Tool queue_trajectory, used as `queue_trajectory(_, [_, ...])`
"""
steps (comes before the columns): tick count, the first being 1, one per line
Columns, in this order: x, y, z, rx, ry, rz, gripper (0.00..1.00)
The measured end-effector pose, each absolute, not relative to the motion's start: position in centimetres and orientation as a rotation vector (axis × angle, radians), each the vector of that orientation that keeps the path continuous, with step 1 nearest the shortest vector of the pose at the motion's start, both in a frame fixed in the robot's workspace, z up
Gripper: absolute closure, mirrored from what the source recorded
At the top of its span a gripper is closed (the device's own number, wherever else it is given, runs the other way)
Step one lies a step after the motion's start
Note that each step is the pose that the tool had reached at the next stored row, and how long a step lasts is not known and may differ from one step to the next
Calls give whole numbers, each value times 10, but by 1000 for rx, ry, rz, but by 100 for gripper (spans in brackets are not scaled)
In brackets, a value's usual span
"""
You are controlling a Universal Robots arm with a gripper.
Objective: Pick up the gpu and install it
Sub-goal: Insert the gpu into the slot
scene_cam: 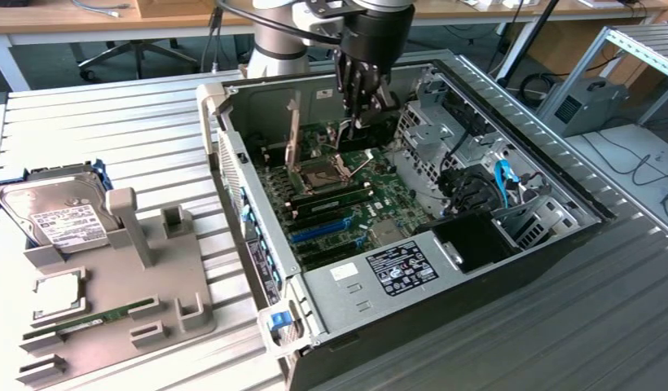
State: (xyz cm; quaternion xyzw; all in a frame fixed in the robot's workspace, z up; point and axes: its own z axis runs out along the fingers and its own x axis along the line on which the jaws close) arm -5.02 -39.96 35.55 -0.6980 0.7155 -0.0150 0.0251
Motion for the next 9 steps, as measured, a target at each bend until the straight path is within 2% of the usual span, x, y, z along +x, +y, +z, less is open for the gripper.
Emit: queue_trajectory(9, [-50, -402, 354, -2161, 2210, -46, 74])
